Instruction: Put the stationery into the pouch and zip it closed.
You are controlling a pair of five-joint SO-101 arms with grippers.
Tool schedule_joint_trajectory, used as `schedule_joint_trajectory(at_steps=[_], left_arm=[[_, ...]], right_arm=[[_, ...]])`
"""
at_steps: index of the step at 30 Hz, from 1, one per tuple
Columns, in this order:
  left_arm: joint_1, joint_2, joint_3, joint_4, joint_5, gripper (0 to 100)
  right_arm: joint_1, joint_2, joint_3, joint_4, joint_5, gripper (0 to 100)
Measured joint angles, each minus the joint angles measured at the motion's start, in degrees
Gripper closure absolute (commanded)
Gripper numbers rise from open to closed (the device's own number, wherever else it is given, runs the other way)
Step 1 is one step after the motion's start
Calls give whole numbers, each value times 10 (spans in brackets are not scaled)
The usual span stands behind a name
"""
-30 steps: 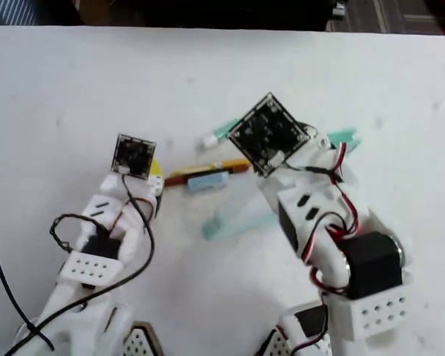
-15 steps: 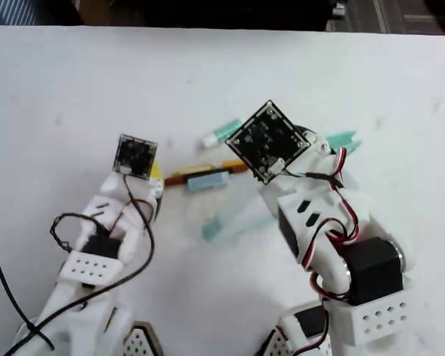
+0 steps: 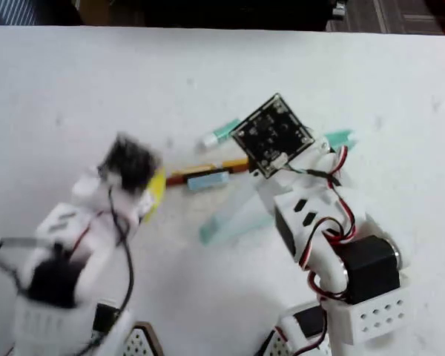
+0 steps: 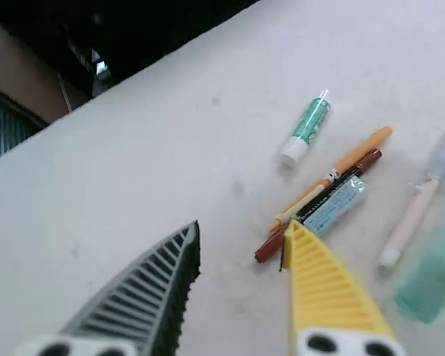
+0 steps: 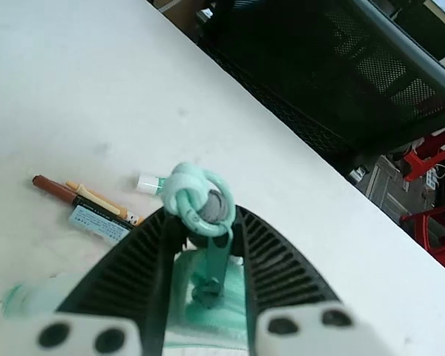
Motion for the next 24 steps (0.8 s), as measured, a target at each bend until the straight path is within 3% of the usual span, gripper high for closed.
schedule_joint_trajectory(at_steps=[5, 9, 14, 24], left_arm=[[86, -143, -15, 118, -30, 771], [148, -200, -15, 166, -16, 740], [178, -206, 17, 157, 20, 655], [198, -206, 63, 70, 124, 651]], right_arm=[[-33, 0, 0, 0, -1, 981], [-33, 0, 0, 0, -1, 981], [-37, 0, 0, 11, -1, 981], [-72, -4, -1, 27, -32, 981]])
